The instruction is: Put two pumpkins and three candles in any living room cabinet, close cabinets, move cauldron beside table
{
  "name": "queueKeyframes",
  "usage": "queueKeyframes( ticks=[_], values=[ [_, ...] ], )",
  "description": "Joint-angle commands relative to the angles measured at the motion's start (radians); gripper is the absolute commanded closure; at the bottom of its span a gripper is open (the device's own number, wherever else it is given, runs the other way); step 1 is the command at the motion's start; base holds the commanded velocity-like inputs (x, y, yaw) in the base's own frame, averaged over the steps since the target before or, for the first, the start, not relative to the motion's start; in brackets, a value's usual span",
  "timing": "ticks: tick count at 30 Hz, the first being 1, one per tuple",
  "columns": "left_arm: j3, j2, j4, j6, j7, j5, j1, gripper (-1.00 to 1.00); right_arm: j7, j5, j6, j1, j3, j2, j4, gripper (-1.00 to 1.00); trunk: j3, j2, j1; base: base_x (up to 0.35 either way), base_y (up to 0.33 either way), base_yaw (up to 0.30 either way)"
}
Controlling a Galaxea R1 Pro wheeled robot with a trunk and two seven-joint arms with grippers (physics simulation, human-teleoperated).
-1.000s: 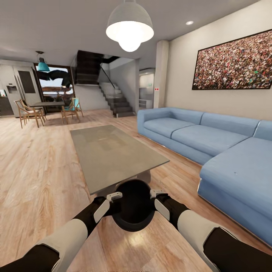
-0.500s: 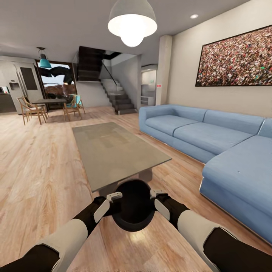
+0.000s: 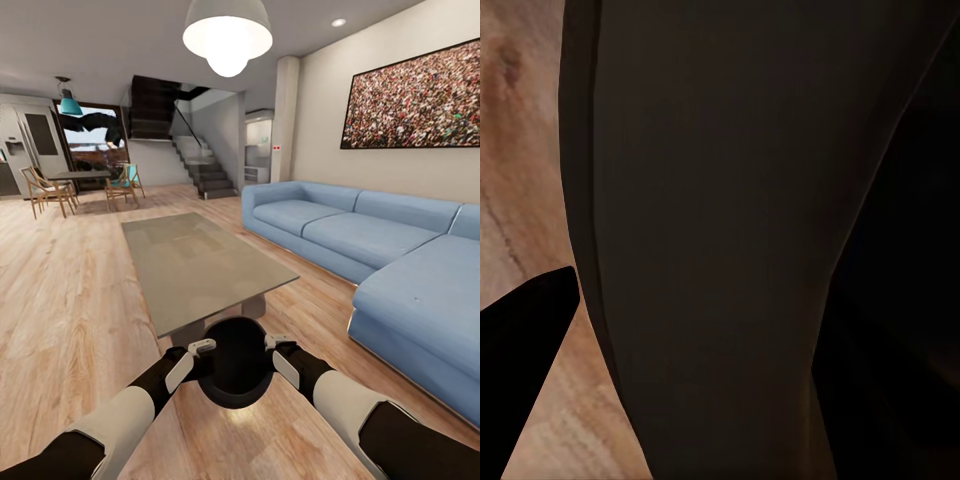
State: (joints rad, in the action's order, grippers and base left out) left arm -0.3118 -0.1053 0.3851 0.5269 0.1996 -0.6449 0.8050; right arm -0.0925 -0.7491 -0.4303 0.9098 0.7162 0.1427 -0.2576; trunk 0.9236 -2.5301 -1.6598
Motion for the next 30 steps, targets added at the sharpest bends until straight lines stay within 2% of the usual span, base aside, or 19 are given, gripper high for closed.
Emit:
queueKeyframes(
  ticks=[1, 18, 30],
  values=[
    [-0.003, 0.001, 0.0, 0.005, 0.009, 0.007, 0.0, 1.0, -0.007, 0.001, 0.059, 0.001, 0.002, 0.0, -0.017, 1.0, 0.002, -0.001, 0.0, 0.0, 0.0, 0.07],
    [-0.003, 0.001, 0.0, 0.005, 0.009, 0.007, 0.0, 1.0, -0.007, 0.002, 0.058, 0.001, 0.002, 0.0, -0.017, 1.0, 0.027, -0.001, 0.0, 0.0, 0.0, 0.093],
    [-0.003, 0.001, 0.0, 0.005, 0.009, 0.007, 0.0, 1.0, -0.007, 0.002, 0.056, 0.001, 0.0, 0.0, -0.015, 1.0, 0.046, -0.001, 0.0, 0.0, 0.0, -0.066]
  ],
)
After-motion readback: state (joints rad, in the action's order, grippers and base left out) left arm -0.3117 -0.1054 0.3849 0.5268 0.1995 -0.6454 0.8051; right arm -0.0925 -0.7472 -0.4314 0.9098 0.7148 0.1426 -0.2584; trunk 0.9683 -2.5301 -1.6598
